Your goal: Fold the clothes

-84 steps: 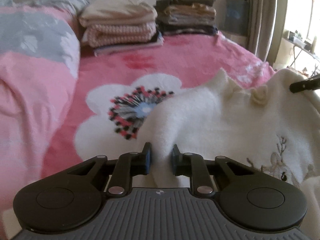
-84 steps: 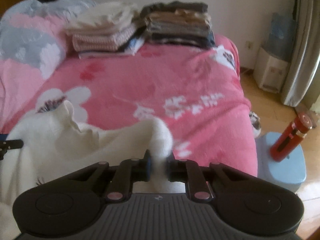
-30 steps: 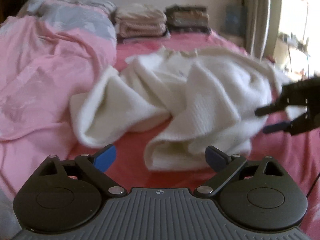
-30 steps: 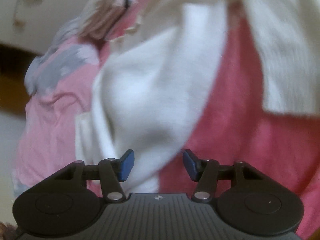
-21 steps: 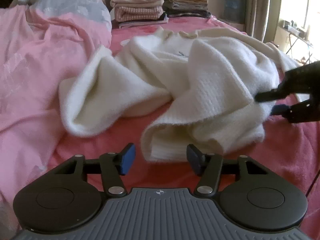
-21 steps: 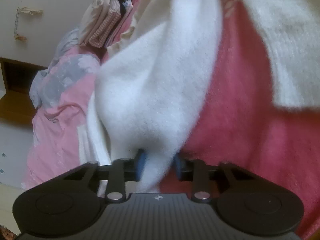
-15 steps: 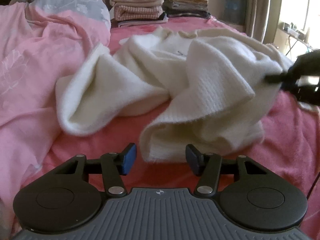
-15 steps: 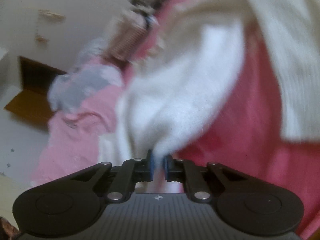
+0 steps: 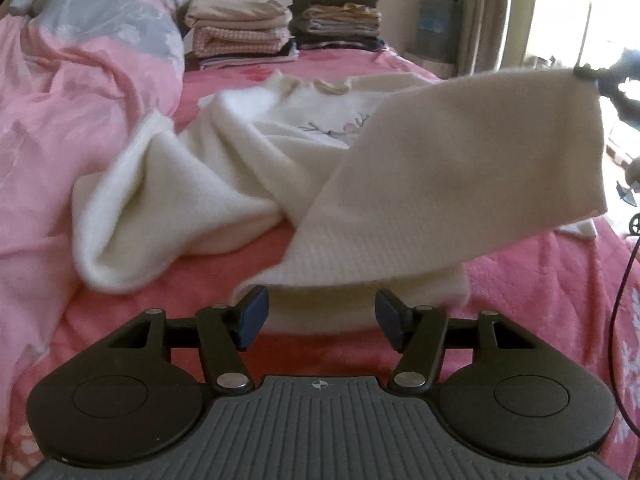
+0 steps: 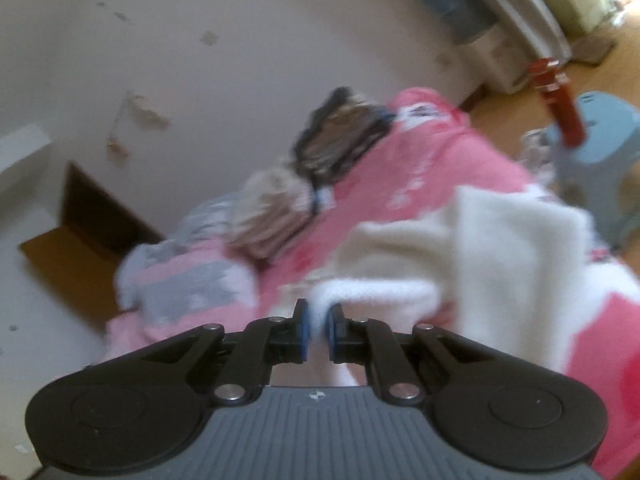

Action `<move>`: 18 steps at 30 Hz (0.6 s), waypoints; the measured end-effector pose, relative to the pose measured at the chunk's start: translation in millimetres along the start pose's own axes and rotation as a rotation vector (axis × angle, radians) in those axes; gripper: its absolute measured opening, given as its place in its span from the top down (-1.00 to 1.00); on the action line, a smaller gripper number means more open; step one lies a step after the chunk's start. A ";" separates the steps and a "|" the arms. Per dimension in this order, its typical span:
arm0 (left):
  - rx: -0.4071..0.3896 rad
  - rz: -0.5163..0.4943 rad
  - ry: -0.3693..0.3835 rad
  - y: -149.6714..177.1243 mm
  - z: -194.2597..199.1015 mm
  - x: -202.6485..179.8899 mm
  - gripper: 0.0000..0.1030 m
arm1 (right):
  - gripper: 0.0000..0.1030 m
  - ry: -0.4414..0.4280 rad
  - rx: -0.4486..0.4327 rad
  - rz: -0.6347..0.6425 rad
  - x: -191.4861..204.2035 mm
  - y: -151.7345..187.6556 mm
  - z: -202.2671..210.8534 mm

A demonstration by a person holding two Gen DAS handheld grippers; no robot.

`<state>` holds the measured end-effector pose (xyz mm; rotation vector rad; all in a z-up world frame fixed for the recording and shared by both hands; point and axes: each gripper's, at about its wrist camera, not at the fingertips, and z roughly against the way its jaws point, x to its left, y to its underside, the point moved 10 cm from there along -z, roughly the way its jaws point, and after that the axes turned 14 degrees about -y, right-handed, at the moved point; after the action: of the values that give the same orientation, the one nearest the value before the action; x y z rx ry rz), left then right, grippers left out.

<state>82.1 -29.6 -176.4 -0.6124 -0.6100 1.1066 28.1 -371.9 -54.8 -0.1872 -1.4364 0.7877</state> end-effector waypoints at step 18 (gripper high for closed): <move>0.118 0.336 0.055 7.7 -7.4 30.4 -0.63 | 0.12 0.230 0.228 0.551 15.4 57.2 -6.2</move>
<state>92.5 0.2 -182.7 -0.6551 -0.3989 1.4242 11.7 -318.5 -75.4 -0.4945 -1.0722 1.3260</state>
